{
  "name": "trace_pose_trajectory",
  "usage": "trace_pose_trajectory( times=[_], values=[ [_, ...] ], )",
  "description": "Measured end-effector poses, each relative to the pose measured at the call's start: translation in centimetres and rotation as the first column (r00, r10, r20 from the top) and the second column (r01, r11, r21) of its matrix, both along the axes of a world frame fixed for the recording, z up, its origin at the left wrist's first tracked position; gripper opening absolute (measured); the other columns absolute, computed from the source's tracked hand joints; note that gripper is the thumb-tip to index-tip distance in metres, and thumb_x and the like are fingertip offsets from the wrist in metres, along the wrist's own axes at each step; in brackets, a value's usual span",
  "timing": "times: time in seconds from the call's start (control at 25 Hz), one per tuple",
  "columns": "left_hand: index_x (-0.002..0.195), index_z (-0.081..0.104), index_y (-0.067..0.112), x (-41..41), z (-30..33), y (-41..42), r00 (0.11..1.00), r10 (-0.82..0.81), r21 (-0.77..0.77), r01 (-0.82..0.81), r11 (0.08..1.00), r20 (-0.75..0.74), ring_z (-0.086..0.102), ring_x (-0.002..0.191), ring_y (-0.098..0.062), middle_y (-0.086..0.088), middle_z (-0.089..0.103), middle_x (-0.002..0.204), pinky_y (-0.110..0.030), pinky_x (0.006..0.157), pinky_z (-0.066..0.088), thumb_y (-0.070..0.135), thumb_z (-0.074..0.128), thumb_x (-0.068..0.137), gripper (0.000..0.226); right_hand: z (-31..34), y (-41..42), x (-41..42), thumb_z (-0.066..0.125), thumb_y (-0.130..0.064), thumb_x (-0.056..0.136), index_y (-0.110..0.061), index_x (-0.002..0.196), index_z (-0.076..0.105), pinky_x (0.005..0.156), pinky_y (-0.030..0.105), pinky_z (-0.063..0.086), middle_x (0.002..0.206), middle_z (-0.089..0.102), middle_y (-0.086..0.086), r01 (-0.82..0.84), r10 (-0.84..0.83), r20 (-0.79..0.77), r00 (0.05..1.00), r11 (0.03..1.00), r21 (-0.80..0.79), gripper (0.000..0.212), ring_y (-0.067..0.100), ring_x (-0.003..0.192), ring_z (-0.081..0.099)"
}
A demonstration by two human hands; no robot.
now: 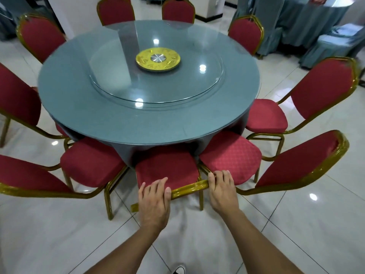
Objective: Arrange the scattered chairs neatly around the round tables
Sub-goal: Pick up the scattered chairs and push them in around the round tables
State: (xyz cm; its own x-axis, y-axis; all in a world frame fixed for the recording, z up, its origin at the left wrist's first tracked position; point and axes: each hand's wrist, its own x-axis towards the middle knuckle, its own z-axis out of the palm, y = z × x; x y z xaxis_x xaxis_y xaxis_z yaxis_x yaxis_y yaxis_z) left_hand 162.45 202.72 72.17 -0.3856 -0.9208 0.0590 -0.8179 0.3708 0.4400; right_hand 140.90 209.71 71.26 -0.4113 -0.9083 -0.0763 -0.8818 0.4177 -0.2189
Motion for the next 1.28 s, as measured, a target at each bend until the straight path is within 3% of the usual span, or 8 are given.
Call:
trace_pose_trajectory(
  times=[0.12,0.24,0.4,0.6,0.72,0.84,1.08,1.28],
  values=[
    [0.124,0.064,0.023,0.0,-0.1,0.5,1.000,0.016,-0.035,-0.016,0.999,0.005,0.059,0.111,-0.017,0.005,0.066,0.115,-0.046,0.113,0.032,0.048,0.009,0.104,0.064,0.0,0.3,-0.4,0.024,-0.030,0.105,-0.012,0.140,0.046,0.121,0.052,0.020,0.135,0.048,0.012,0.025,-0.027,0.110,0.994,1.000,0.018,0.045,0.038,0.136,0.037],
    [0.095,0.061,0.027,-0.4,0.4,0.4,0.998,0.054,0.069,-0.056,0.996,0.029,0.056,0.096,-0.019,0.007,0.062,0.093,-0.045,0.102,0.036,0.044,0.016,0.100,0.048,0.5,0.6,-1.6,0.023,-0.052,0.104,-0.025,0.144,0.043,0.124,0.043,0.015,0.154,0.037,0.001,0.132,-0.110,0.345,0.932,0.990,-0.041,0.052,0.025,0.151,0.018],
    [0.092,0.054,0.029,-4.9,2.4,1.7,0.992,0.070,0.092,-0.080,0.993,0.104,0.057,0.092,-0.023,0.008,0.057,0.089,-0.041,0.088,0.036,0.024,0.030,0.103,0.027,1.2,3.1,-4.7,0.033,-0.051,0.104,-0.034,0.153,0.033,0.123,0.035,0.019,0.161,0.028,-0.009,0.023,0.011,0.443,0.896,0.997,-0.070,0.052,0.013,0.150,0.020],
    [0.104,0.063,0.033,-15.9,4.5,6.1,0.995,-0.028,-0.084,0.036,0.996,0.098,0.060,0.094,-0.019,0.012,0.064,0.098,-0.041,0.091,0.038,0.044,0.030,0.093,0.036,2.8,8.2,-13.1,0.047,-0.031,0.101,-0.030,0.146,0.044,0.110,0.024,0.037,0.143,0.048,-0.013,0.046,0.047,0.386,0.921,0.973,-0.228,0.045,0.006,0.129,0.045],
    [0.117,0.060,0.032,-23.3,4.3,9.5,0.989,-0.105,0.017,0.103,0.994,0.108,0.056,0.110,-0.017,0.010,0.062,0.114,-0.035,0.097,0.037,0.039,0.041,0.099,0.027,4.0,12.2,-20.8,0.051,-0.028,0.099,-0.034,0.141,0.047,0.104,0.024,0.044,0.134,0.052,-0.016,0.102,0.004,0.335,0.942,0.949,-0.299,0.043,0.002,0.118,0.048],
    [0.119,0.056,0.033,-30.9,4.1,13.5,0.984,-0.178,0.054,0.177,0.983,0.014,0.054,0.110,-0.015,0.012,0.058,0.116,-0.034,0.096,0.036,0.036,0.049,0.098,0.022,5.6,15.2,-28.8,0.051,-0.029,0.099,-0.036,0.139,0.047,0.098,0.028,0.051,0.128,0.054,-0.016,0.146,-0.037,0.302,0.952,0.927,-0.346,0.040,0.002,0.113,0.049],
    [0.119,0.050,0.038,-41.3,4.6,16.9,0.981,-0.191,0.072,0.193,0.979,-0.039,0.048,0.106,-0.006,0.021,0.051,0.114,-0.028,0.095,0.030,0.043,0.037,0.098,0.025,6.7,16.2,-39.9,0.058,-0.022,0.098,-0.030,0.134,0.053,0.093,0.027,0.050,0.123,0.058,-0.010,0.155,-0.066,0.244,0.968,0.916,-0.369,0.037,0.006,0.108,0.051],
    [0.129,0.042,0.040,-50.5,4.1,16.8,0.977,-0.166,0.238,0.194,0.952,-0.131,0.046,0.110,-0.009,0.018,0.049,0.125,-0.032,0.099,0.033,0.047,0.028,0.100,0.033,6.0,12.9,-47.5,0.061,-0.026,0.098,-0.029,0.136,0.053,0.103,0.035,0.048,0.130,0.057,-0.006,0.163,-0.113,0.203,0.973,0.954,-0.251,0.039,0.015,0.121,0.054]
  ],
)
